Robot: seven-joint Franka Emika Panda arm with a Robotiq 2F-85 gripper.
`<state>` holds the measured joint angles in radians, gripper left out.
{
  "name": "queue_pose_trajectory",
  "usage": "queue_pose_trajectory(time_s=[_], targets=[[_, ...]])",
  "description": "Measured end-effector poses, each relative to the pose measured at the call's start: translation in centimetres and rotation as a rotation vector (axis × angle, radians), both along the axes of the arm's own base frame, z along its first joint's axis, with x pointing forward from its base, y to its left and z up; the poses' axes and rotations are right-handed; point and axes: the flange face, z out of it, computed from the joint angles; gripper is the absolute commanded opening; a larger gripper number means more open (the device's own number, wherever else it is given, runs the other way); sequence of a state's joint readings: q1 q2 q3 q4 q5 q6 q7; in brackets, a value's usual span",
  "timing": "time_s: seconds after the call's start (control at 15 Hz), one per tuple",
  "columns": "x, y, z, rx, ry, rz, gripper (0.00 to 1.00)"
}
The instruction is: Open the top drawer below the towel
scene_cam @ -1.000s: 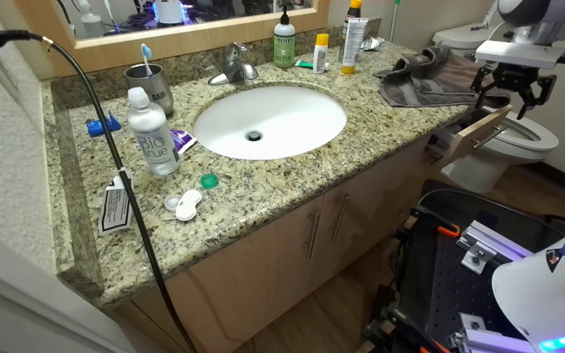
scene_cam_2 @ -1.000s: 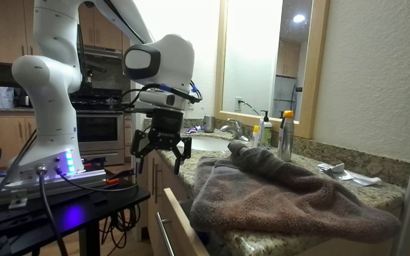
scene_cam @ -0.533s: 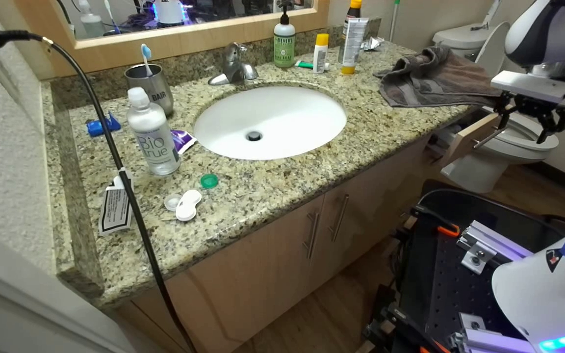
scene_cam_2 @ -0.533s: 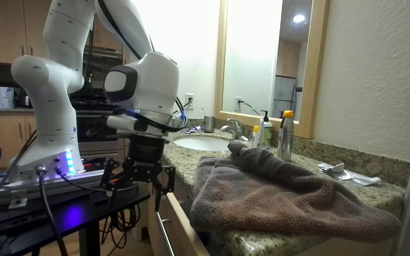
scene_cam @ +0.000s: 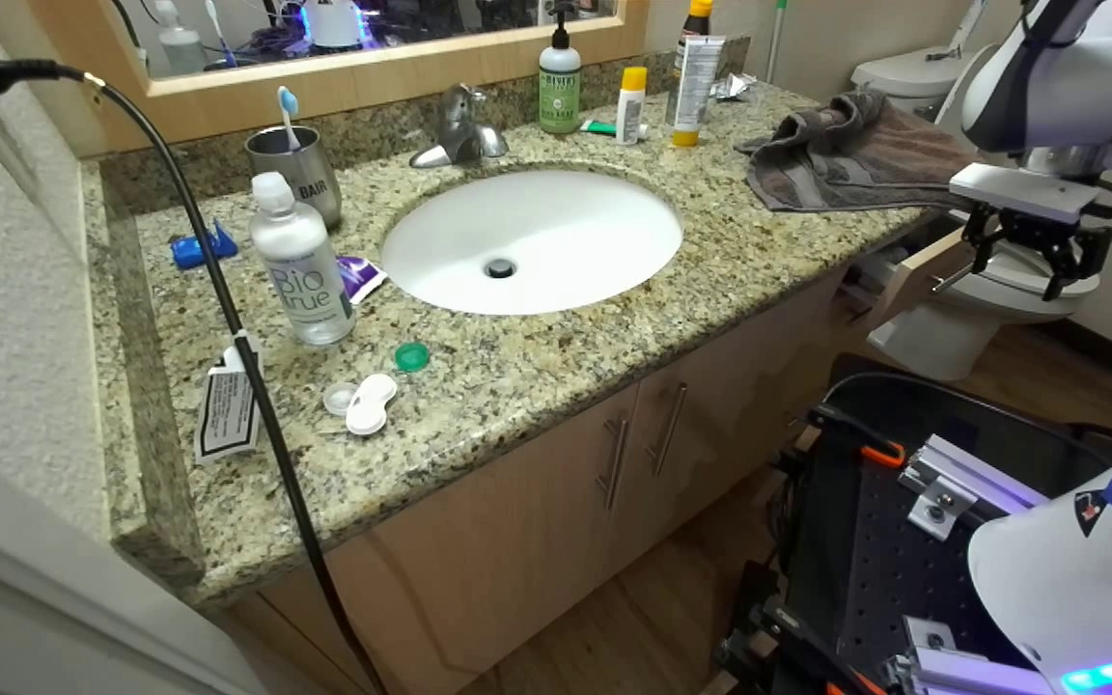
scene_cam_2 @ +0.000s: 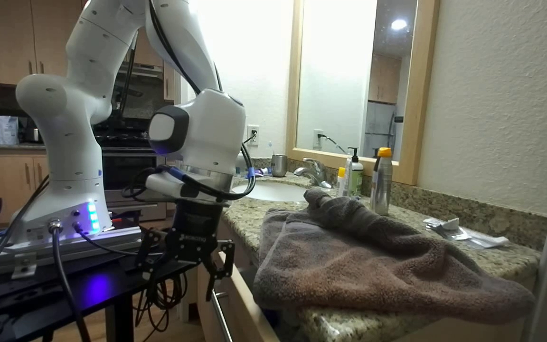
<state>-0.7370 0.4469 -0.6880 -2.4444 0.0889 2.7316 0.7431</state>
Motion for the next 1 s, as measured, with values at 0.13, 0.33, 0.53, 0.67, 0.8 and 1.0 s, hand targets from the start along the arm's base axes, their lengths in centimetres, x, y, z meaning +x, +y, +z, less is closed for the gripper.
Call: queue_pose_trajectory(time_s=[0.13, 0.33, 0.53, 0.67, 0.8, 1.0], targets=[[0.4, 0.1, -0.3, 0.003, -0.038, 0.021, 1.0], [1.1, 0.3, -1.3, 0.005, -0.101, 0.063, 1.0], [1.0, 0.0, -1.8, -0.006, -0.129, 0.074, 1.0], [1.0, -0.3, -1.8, -0.009, -0.131, 0.075, 1.0], [1.1, -0.4, -1.7, -0.011, -0.131, 0.075, 1.0], [1.0, -0.9, -1.4, -0.089, -0.123, 0.052, 1.0]])
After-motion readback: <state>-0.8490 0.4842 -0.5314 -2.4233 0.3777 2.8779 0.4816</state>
